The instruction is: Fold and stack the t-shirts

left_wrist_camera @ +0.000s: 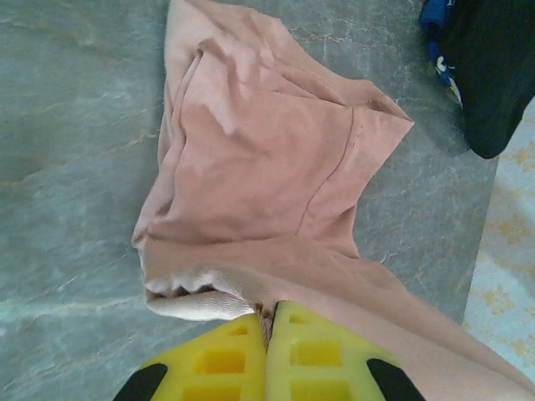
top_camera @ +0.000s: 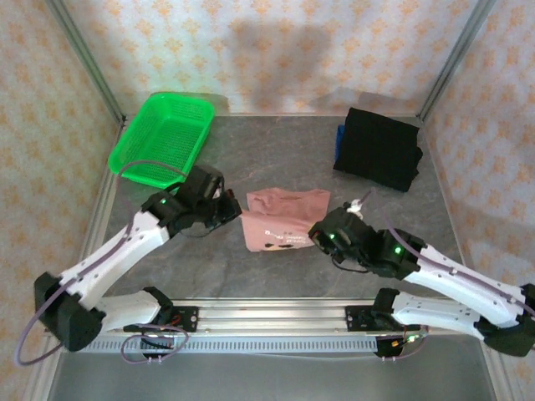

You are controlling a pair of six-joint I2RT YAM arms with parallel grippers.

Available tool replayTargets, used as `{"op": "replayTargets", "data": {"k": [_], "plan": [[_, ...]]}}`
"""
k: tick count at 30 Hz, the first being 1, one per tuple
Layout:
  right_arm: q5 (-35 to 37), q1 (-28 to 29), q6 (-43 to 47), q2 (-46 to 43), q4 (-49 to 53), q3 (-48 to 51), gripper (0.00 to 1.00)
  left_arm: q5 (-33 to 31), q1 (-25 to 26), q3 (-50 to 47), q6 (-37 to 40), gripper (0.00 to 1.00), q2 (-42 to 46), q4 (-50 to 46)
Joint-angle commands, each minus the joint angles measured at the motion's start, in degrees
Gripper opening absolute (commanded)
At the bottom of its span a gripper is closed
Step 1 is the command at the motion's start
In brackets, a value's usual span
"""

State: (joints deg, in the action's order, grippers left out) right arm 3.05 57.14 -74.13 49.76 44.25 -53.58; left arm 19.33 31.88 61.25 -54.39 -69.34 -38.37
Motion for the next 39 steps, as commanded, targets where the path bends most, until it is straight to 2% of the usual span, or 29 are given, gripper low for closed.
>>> {"op": "replayTargets", "data": {"k": [1,9,13,21,27,29,31,33,35,38,39], "plan": [[-6.43,-7.01,7.85,1.03,2.31,0.59,0.0,0.68,-2.31,4.39,4.14,0.0,-4.94,2.11],[-20.3,-24.75,19.88,10.23,-0.91,-1.3,0.0,2.28,-5.34,11.75,7.85,0.0,-17.34,2.99],[-26.0,-31.11,25.63,17.57,-2.24,-4.09,0.0,2.73,-7.58,13.34,9.31,0.0,-21.38,3.05],[-29.86,-39.21,33.49,33.65,-3.33,-10.79,0.0,2.68,-10.39,19.34,12.16,0.0,-30.82,2.87],[-31.13,-42.03,38.2,46.1,-3.38,-16.6,0.0,1.78,-11.11,25.31,13.19,0.0,-39.31,2.51],[-30.86,-42.24,39.35,49.69,-3.91,-19.16,0.02,0.95,-11.31,27.15,13.19,0.0,-42.23,1.92],[-30.62,-42.42,40.72,53.63,-3.23,-23.13,0.1,1.05,-11.58,28.99,12.91,0.0,-44.21,1.92],[-30.52,-42.55,41.83,56.57,-1.98,-27.09,0.27,0.99,-11.58,31.09,13.14,0.14,-45.22,1.52],[-29.92,-42.48,42.55,57.09,-1.42,-29.94,0.38,0.63,-11.66,32.9,13.51,0.31,-44.78,1.09],[-28.09,-42.47,42.79,51.91,-2.16,-30.2,0.59,-0.44,-11.81,34.82,14.45,0.57,-40.98,0.5],[-27.49,-42.48,42.82,48.87,-3.1,-28.96,0.73,-1.39,-11.84,35.03,14.79,0.77,-38.37,0.44]]}}
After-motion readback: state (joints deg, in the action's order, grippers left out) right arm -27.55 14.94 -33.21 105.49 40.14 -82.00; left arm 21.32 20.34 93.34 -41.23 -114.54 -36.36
